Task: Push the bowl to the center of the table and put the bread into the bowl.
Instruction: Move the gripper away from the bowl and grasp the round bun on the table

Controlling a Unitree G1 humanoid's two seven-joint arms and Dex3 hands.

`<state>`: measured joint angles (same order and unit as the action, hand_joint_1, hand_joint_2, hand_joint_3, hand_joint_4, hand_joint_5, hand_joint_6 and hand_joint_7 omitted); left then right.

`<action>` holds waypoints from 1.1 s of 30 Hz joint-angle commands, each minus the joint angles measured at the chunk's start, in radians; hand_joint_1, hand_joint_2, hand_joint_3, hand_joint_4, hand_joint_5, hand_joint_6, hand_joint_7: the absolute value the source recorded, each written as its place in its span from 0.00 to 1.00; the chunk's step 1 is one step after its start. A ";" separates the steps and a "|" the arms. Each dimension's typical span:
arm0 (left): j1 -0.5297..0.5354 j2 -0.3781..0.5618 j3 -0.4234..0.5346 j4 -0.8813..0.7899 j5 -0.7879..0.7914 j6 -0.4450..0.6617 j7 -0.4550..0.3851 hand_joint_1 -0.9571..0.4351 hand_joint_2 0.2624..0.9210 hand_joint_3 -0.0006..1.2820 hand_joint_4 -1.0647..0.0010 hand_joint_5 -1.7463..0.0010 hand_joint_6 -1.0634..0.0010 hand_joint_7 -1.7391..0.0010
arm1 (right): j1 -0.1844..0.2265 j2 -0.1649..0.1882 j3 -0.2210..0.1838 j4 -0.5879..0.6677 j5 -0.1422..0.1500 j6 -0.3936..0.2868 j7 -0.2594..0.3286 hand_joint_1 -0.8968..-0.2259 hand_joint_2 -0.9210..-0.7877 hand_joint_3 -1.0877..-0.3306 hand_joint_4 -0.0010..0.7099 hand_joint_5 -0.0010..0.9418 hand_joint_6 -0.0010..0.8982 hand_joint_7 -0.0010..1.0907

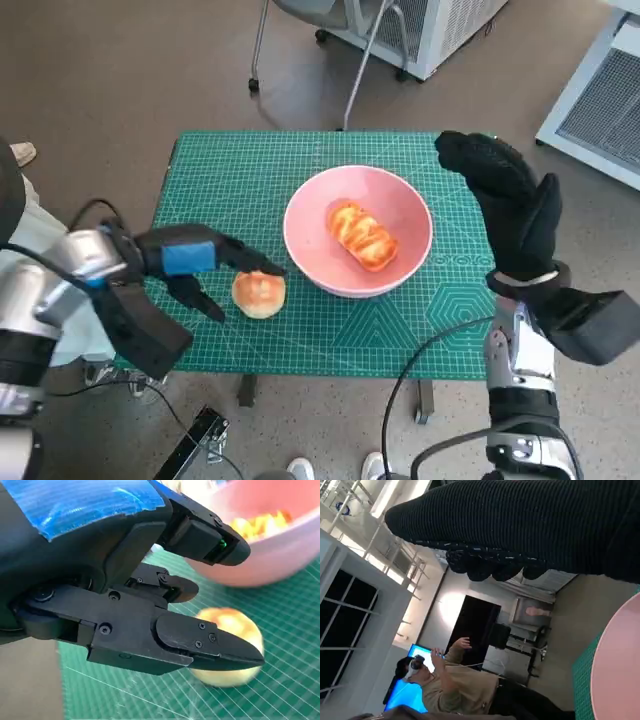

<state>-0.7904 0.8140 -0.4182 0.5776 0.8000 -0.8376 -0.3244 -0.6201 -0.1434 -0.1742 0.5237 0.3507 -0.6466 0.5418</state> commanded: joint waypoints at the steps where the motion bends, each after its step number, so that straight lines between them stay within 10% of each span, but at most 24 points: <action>1: -0.039 -0.025 -0.035 0.045 0.049 -0.007 0.039 0.42 0.75 0.00 0.52 1.00 0.45 0.97 | 0.018 -0.002 -0.007 0.007 0.009 0.008 0.009 0.36 0.00 0.45 0.51 0.06 0.01 0.72; 20: -0.122 -0.133 -0.220 0.253 0.243 0.074 0.168 0.56 0.77 0.00 0.53 0.99 0.41 0.97 | 0.024 0.011 -0.018 0.009 0.007 -0.001 0.001 0.33 0.00 0.49 0.53 0.06 0.04 0.72; 28: -0.140 -0.154 -0.291 0.318 0.315 0.118 0.322 0.69 0.96 0.05 0.37 0.97 0.28 0.95 | 0.029 0.016 -0.015 0.004 0.000 -0.007 -0.003 0.34 0.00 0.49 0.53 0.06 0.03 0.71; 30: -0.149 -0.152 -0.312 0.333 0.341 0.129 0.375 0.56 0.98 0.11 0.31 0.96 0.40 0.58 | 0.031 0.015 -0.016 0.002 0.001 -0.005 -0.002 0.34 0.00 0.49 0.53 0.06 0.03 0.71; 33: -0.163 -0.143 -0.331 0.351 0.362 0.138 0.435 0.65 0.99 0.14 0.49 0.52 0.44 0.32 | 0.032 0.015 -0.017 0.001 0.002 -0.003 -0.002 0.34 0.00 0.49 0.53 0.06 0.03 0.71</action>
<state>-0.9478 0.6589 -0.7154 0.8967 1.1222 -0.7063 0.0775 -0.6121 -0.1326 -0.1921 0.5231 0.3527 -0.6553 0.5428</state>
